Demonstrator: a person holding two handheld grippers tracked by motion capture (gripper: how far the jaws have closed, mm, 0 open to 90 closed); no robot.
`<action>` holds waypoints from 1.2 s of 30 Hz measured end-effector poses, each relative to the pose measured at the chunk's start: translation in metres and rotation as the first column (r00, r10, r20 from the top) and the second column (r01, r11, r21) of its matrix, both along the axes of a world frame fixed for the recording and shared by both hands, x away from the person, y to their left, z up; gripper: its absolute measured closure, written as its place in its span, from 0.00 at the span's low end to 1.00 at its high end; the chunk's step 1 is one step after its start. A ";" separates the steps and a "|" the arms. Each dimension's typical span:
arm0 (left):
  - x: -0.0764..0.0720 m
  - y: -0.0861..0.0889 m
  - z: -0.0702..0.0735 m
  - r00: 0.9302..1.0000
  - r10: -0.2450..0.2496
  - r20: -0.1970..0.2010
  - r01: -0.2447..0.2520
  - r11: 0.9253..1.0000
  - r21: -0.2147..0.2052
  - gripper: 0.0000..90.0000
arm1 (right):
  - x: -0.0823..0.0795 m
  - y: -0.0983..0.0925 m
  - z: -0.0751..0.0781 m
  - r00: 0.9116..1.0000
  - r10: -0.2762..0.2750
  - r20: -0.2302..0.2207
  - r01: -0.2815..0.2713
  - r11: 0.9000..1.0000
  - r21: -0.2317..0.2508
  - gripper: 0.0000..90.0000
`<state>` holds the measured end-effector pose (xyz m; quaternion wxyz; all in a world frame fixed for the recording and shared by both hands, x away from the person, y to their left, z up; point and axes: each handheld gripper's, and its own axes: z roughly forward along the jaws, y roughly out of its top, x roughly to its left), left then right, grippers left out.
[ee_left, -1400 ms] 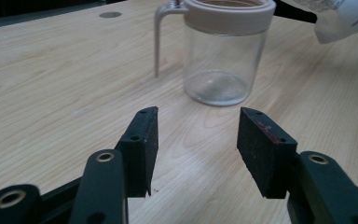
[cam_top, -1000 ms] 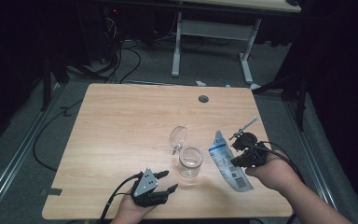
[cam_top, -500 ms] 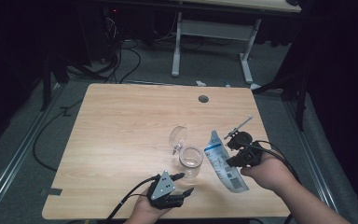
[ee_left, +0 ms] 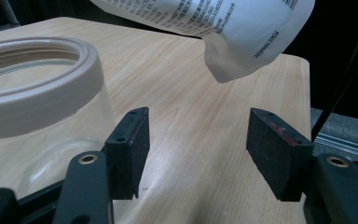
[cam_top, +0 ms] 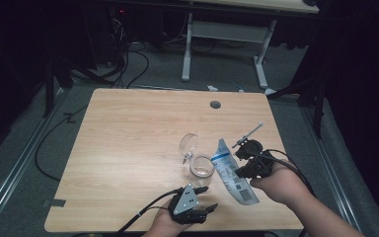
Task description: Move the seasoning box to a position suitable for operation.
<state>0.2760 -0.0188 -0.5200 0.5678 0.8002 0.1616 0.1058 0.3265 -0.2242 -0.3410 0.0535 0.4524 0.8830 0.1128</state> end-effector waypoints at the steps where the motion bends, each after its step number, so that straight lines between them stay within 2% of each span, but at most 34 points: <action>1: 0.000 -0.001 0.000 1.000 -0.002 0.000 0.002 1.000 -0.001 0.44 | -0.001 0.001 0.001 1.000 -0.002 0.000 0.002 1.000 -0.002 1.00; 10: -0.002 -0.014 -0.002 1.000 -0.020 0.005 0.020 1.000 0.001 0.43 | -0.006 0.009 0.002 1.000 0.013 0.005 -0.013 1.000 0.000 1.00; 16: -0.003 -0.029 -0.004 0.999 -0.039 0.023 0.039 0.999 0.008 0.42 | -0.006 0.017 0.004 1.000 0.019 0.006 -0.019 1.000 0.004 1.00; 17: -0.003 -0.030 -0.004 0.999 -0.040 0.024 0.039 0.999 0.010 0.42 | -0.005 0.017 0.004 0.999 0.036 0.012 -0.037 0.999 0.006 1.00; 21: -0.001 -0.037 -0.005 0.999 -0.036 0.026 0.035 0.999 0.014 0.39 | -0.006 0.021 0.005 1.000 0.024 0.009 -0.024 1.000 0.006 1.00; 28: 0.002 -0.044 -0.006 0.999 -0.024 0.024 0.024 1.000 0.011 0.38 | -0.007 0.027 0.004 0.999 0.042 0.000 -0.042 0.999 0.027 1.00; 31: 0.001 -0.046 -0.004 0.999 -0.036 0.021 0.035 0.999 0.013 0.38 | -0.009 0.029 0.005 0.999 0.049 0.000 -0.049 0.998 0.029 1.00; 34: -0.002 -0.047 0.000 0.999 -0.035 0.038 0.035 0.999 0.015 0.44 | -0.009 0.029 0.004 0.999 0.052 0.002 -0.052 0.998 0.029 1.00; 36: -0.004 -0.048 0.002 0.999 -0.021 0.039 0.020 0.999 0.031 0.47 | -0.008 0.030 0.004 0.999 0.049 0.002 -0.049 0.998 0.026 1.00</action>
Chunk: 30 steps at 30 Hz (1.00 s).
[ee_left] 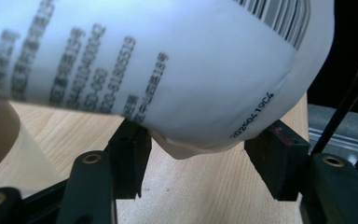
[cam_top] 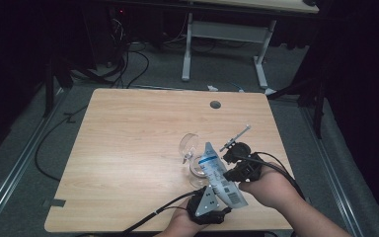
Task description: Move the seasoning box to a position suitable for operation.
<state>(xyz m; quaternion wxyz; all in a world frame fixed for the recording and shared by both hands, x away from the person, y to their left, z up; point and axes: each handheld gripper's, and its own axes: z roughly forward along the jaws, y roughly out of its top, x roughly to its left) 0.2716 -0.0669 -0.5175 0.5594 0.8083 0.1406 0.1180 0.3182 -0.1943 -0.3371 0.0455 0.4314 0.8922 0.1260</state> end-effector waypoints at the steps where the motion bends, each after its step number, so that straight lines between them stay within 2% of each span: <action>1: -0.001 0.000 0.001 1.000 0.006 -0.007 -0.006 1.000 0.005 0.48 | 0.000 0.000 0.000 1.000 0.004 0.001 -0.004 1.000 -0.001 1.00; 3: -0.002 0.000 0.003 1.000 0.011 -0.009 -0.011 1.000 0.013 0.54 | 0.001 0.000 -0.001 1.000 0.007 0.006 -0.007 1.000 -0.006 1.00; 6: -0.003 0.000 0.003 1.000 0.026 -0.002 -0.026 1.000 0.016 0.57 | 0.002 0.000 -0.001 1.000 0.008 0.008 -0.008 1.000 -0.009 1.00; 7: -0.003 0.001 0.004 0.999 0.034 -0.009 -0.033 0.999 0.012 0.63 | 0.001 0.000 -0.001 1.000 0.001 0.004 -0.001 1.000 -0.007 1.00; 10: -0.004 0.000 0.005 0.999 0.044 -0.009 -0.044 0.999 0.013 0.64 | 0.002 0.000 -0.001 1.000 0.006 0.010 -0.006 1.000 -0.006 1.00; 16: -0.007 -0.002 0.008 0.999 0.033 -0.023 -0.033 0.999 0.021 0.67 | 0.005 -0.001 -0.002 1.000 -0.001 0.006 0.001 1.000 0.000 1.00; 22: -0.004 -0.006 0.010 0.999 0.032 -0.024 -0.031 0.999 0.039 0.67 | 0.008 -0.005 -0.003 0.999 -0.037 -0.005 0.037 0.999 0.009 1.00; 30: -0.001 -0.010 0.011 0.999 0.021 -0.034 -0.020 0.999 0.037 0.68 | 0.012 -0.003 -0.004 1.000 -0.021 -0.010 0.021 1.000 -0.010 1.00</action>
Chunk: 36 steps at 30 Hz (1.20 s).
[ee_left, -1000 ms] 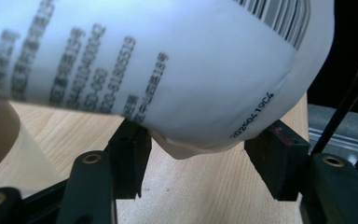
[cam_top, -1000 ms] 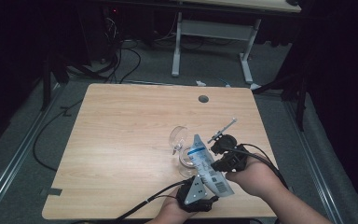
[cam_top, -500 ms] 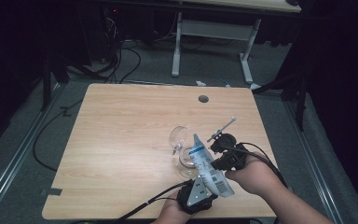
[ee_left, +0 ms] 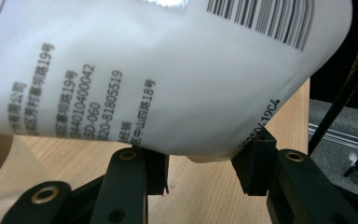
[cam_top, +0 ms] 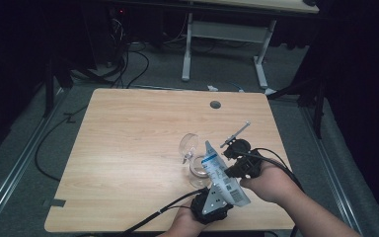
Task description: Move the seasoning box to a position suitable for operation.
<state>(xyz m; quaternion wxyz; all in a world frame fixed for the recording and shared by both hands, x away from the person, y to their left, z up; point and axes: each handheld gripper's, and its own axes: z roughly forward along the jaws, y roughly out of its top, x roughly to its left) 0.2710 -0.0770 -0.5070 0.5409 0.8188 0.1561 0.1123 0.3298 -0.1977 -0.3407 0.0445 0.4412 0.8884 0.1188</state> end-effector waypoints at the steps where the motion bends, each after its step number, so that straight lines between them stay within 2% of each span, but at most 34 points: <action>1: 0.000 0.000 0.000 1.000 -0.001 0.000 0.001 1.000 0.001 0.68 | 0.001 0.000 -0.001 1.000 0.011 0.004 -0.011 1.000 -0.001 1.00; 3: 0.000 0.000 0.000 1.000 -0.002 -0.003 0.002 1.000 0.002 0.68 | 0.001 0.000 -0.001 1.000 0.014 0.002 -0.014 1.000 -0.002 1.00; 7: 0.002 0.000 0.001 1.000 0.002 -0.003 -0.002 1.000 -0.003 0.68 | 0.001 0.002 -0.001 0.998 0.063 0.022 -0.063 0.998 -0.013 1.00; 19: 0.004 0.000 0.003 1.000 0.007 -0.014 -0.007 1.000 -0.021 0.68 | 0.006 0.001 0.002 1.000 0.026 0.013 -0.027 0.999 0.023 1.00; 25: 0.005 -0.001 0.004 1.000 0.003 -0.024 -0.004 1.000 -0.028 0.68 | 0.006 0.004 0.003 0.998 0.049 0.031 -0.049 0.999 0.001 1.00; 36: 0.006 -0.001 0.006 0.999 -0.005 -0.033 0.004 0.999 -0.033 0.68 | 0.008 0.010 0.003 0.997 0.072 0.026 -0.072 0.997 -0.023 1.00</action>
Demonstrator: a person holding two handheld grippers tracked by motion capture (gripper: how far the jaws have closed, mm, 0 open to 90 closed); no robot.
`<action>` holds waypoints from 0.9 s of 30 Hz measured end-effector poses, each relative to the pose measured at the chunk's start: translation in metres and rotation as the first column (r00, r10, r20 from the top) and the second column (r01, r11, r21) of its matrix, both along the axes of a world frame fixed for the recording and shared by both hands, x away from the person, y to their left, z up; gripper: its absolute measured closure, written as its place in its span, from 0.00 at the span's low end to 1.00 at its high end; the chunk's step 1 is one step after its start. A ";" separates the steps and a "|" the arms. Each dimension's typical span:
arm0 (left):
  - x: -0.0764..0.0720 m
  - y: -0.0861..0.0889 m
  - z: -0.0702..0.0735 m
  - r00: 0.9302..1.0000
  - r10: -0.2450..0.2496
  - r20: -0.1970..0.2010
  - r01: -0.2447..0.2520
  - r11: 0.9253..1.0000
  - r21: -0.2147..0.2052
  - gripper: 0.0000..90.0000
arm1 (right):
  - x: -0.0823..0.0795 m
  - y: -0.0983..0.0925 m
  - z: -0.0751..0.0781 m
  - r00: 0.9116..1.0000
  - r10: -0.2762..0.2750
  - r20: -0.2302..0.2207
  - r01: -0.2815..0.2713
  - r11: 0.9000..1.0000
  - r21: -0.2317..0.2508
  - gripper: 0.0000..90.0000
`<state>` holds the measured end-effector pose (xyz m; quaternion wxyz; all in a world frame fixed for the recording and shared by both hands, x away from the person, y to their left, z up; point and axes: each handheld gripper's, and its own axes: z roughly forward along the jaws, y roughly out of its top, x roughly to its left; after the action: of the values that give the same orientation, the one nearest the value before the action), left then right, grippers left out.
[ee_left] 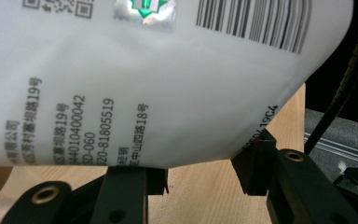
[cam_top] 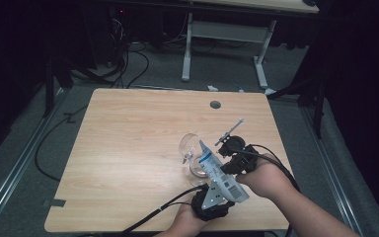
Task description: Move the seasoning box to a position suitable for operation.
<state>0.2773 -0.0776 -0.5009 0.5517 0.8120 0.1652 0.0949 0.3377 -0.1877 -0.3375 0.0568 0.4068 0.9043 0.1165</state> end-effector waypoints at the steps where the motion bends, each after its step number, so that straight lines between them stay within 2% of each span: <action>1: 0.000 0.000 0.000 1.000 0.001 0.000 -0.001 1.000 -0.001 0.68 | 0.000 0.000 0.000 1.000 -0.003 0.000 0.003 1.000 -0.001 1.00; 8: -0.001 0.000 0.003 1.000 0.001 0.007 -0.001 1.000 -0.001 0.68 | 0.001 0.000 0.002 1.000 0.009 0.006 -0.009 1.000 -0.003 1.00; 23: -0.004 -0.002 0.006 0.999 0.005 0.038 -0.005 1.000 0.006 0.67 | 0.002 -0.001 0.003 1.000 -0.018 0.007 0.018 1.000 0.007 1.00; 27: -0.005 -0.003 0.007 0.999 0.006 0.040 -0.006 1.000 0.003 0.67 | 0.002 -0.002 0.004 1.000 -0.008 0.010 0.008 1.000 0.007 1.00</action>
<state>0.2727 -0.0806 -0.4943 0.5535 0.8102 0.1566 0.1129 0.3397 -0.1901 -0.3338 0.0604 0.4099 0.9020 0.1215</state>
